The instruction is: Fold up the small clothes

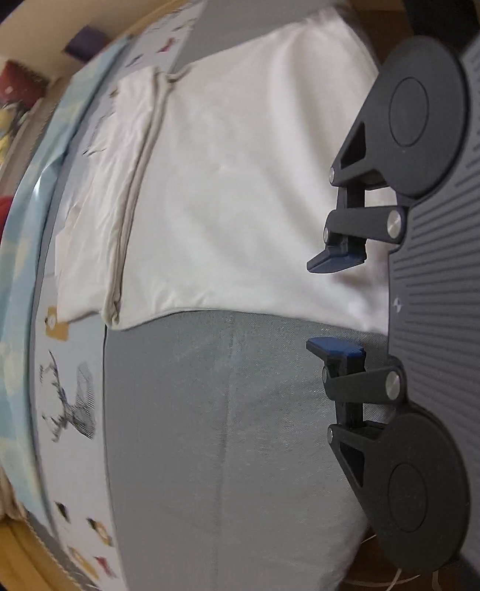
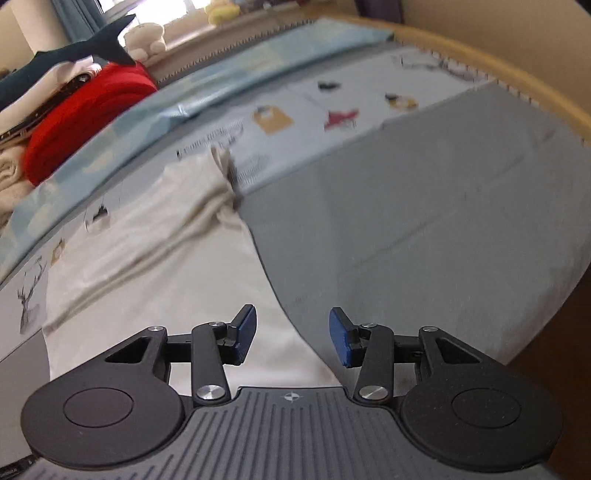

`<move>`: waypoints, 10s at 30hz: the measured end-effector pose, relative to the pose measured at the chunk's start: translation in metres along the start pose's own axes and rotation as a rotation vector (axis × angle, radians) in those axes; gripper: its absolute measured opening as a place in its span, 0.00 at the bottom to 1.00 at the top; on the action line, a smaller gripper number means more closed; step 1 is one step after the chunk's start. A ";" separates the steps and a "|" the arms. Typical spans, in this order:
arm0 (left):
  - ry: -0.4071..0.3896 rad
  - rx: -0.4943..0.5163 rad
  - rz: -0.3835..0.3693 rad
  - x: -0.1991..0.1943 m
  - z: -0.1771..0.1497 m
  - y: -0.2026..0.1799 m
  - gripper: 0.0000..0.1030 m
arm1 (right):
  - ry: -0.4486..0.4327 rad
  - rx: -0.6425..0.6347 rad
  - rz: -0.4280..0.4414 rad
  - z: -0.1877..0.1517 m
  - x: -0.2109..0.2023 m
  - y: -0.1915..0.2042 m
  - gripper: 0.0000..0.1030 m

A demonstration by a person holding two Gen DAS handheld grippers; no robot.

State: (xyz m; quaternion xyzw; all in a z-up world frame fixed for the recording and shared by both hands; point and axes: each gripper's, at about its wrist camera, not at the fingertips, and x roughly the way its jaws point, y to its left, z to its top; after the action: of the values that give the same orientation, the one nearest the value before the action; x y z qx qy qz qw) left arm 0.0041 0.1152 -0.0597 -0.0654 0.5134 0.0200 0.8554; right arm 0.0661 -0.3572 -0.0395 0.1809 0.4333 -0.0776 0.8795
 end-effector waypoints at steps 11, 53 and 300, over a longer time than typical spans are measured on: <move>0.103 -0.079 0.035 0.025 -0.024 0.028 0.41 | 0.151 -0.008 -0.077 -0.047 0.050 -0.025 0.44; 0.150 -0.025 -0.011 0.025 -0.034 0.020 0.15 | 0.203 -0.179 -0.103 -0.069 0.043 -0.008 0.16; 0.306 0.479 -0.346 0.073 0.070 -0.097 0.32 | 0.410 -0.631 0.248 -0.019 0.044 0.098 0.22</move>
State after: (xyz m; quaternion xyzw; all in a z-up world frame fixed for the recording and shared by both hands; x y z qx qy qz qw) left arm 0.1094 0.0255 -0.0827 0.0489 0.6074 -0.2571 0.7500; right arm 0.1082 -0.2584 -0.0605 -0.0355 0.5773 0.2040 0.7898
